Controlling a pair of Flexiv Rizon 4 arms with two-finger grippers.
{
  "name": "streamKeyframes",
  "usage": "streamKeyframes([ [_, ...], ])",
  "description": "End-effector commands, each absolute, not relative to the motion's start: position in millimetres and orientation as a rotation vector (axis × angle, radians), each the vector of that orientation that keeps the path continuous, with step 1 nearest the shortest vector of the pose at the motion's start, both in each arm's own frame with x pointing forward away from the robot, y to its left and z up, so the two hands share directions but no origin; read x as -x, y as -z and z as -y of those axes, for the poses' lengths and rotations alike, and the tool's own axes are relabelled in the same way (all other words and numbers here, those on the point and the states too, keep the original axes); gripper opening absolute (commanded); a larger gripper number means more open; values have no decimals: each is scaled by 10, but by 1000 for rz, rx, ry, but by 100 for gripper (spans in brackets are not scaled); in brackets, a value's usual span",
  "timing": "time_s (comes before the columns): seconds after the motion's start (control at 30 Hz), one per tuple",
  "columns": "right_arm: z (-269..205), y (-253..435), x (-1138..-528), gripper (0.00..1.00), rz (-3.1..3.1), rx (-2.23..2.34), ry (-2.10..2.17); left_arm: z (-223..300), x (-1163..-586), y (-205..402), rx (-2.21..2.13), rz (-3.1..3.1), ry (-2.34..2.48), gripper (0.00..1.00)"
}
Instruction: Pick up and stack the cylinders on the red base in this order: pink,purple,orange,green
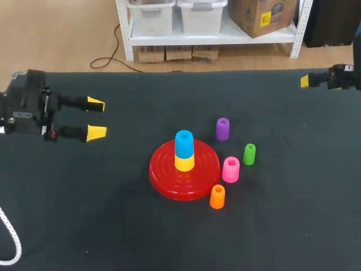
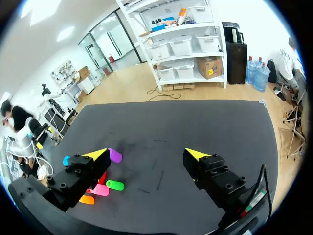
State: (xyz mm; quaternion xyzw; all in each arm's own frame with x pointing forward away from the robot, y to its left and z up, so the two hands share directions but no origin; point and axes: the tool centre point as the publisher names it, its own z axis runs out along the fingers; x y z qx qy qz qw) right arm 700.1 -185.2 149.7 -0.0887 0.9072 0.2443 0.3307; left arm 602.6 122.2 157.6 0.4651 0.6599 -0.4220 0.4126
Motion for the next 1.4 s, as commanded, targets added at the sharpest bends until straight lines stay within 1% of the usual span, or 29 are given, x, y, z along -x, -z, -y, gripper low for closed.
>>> streamKeyframes([
  [0.03, 1855, -1498, -7000, 100, -2372, 233, -639, -1234, -6030, -1557, -1124, -1607, 1054, 100],
  [0.57, 1855, -1498, -7000, 100, -2372, 233, -639, -1225, -6043, -1481, -1350, -1806, 860, 100],
  [0.93, 1855, -1498, -7000, 100, -2372, 233, -639, -1333, -6076, -1396, -1330, -1850, 832, 100],
  [1.03, 1855, -1498, -7000, 100, -2372, 233, -639, -1342, -6075, -1423, -1260, -1862, 813, 100],
  [1.4, 1855, -1498, -7000, 100, -2372, 233, -639, -1342, -6075, -1423, -1260, -1862, 813, 100],
])
